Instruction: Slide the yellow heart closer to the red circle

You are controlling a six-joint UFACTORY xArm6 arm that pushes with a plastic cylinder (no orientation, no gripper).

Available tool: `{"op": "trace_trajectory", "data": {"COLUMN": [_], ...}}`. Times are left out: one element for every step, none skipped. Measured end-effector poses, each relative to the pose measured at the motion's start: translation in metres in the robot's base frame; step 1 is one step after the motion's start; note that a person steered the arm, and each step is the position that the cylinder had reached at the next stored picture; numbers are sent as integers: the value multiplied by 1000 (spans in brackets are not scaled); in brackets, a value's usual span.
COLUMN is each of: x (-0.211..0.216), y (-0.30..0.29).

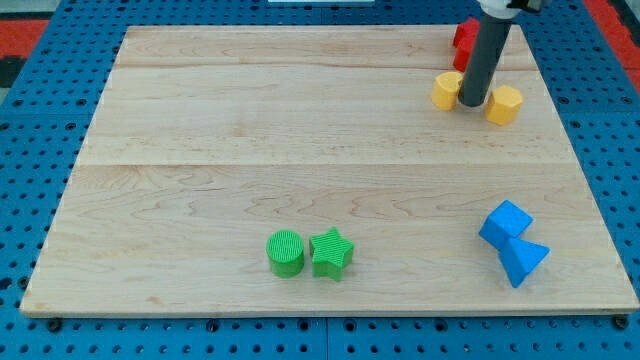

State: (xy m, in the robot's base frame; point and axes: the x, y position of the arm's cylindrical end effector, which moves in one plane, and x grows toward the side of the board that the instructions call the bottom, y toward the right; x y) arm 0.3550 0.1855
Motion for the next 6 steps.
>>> {"op": "trace_trajectory", "data": {"x": [16,10,-26,-41,-37,-46], "y": [-13,-36,-29,-22,-56,-125]}}
